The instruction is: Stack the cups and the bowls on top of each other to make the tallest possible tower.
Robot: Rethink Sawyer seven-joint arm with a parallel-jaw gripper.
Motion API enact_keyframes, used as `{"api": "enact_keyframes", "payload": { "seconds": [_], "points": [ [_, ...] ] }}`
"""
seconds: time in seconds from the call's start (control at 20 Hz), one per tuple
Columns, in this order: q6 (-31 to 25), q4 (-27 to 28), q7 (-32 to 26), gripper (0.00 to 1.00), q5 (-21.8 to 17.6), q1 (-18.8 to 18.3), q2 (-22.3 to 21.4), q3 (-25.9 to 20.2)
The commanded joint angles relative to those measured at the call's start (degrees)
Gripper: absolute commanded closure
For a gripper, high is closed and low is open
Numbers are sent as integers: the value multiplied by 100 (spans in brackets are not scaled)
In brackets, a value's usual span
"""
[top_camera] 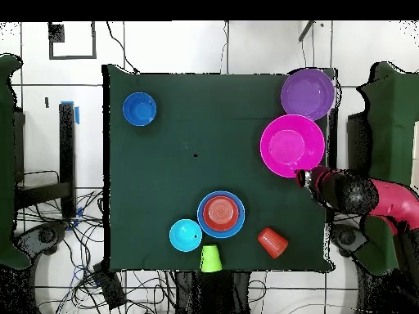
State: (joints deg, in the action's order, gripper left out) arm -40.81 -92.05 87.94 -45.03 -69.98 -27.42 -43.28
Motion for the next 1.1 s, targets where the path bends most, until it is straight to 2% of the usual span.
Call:
{"api": "enact_keyframes", "payload": {
  "seconds": [0.05, 0.2, 0.8, 1.1],
  "points": [
    [-445, -30, -1578, 0, -90, -5, -75, -54],
    [-477, -106, -1613, 0, -49, -105, -131, -97],
    [-424, -58, -1647, 0, -131, -130, -10, -116],
    [-48, 43, -1619, 0, -372, -127, 307, -66]
  ]
}}
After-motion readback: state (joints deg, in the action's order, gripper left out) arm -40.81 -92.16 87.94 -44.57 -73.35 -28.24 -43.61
